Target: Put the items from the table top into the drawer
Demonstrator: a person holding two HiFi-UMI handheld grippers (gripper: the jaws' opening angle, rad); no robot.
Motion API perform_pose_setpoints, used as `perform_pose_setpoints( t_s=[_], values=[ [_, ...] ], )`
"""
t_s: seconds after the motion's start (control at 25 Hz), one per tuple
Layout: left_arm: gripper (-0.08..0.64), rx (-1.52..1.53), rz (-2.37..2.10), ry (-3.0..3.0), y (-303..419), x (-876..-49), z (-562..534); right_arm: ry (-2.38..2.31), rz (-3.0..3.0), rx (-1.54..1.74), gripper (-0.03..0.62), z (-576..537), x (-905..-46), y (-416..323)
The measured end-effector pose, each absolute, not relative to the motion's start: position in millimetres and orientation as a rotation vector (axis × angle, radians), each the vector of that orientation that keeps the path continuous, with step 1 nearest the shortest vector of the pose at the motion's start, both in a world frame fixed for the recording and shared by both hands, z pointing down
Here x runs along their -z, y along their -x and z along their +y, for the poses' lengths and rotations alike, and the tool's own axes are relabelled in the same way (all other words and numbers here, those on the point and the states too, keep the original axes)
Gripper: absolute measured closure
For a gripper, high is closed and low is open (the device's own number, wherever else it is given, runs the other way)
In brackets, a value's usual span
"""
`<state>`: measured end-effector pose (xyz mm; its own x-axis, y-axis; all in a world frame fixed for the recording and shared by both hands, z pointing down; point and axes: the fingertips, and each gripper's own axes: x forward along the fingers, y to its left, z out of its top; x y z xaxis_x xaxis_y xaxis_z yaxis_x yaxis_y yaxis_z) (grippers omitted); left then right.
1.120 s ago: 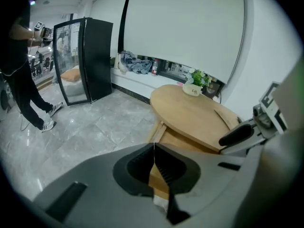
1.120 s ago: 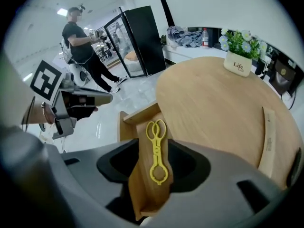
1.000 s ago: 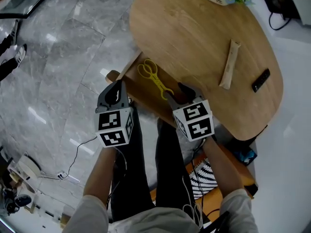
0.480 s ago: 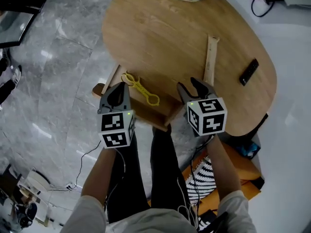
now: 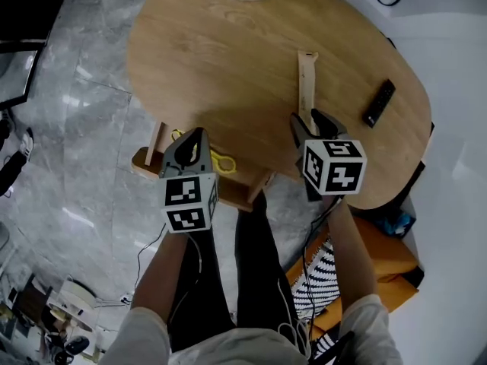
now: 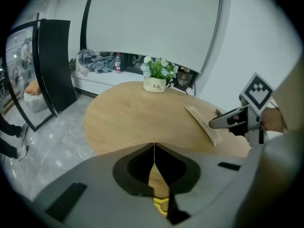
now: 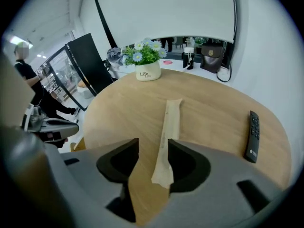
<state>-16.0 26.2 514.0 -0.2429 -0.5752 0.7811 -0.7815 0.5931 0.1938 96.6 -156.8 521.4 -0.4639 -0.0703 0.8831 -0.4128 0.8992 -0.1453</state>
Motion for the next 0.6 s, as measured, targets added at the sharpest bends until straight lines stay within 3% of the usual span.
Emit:
perform_pose_setpoints(
  t_s=[0.4,0.6],
  values=[
    [0.549,-0.335,-1.892,-1.128,14,-527,-11,-0.402,-1.991,-0.420,0.410,-191,-548,-91],
    [0.549,-0.333,-1.895,-1.122,16,-529,-15,-0.410,-1.967,-0.423,0.458,-193,-557,-91]
  ],
)
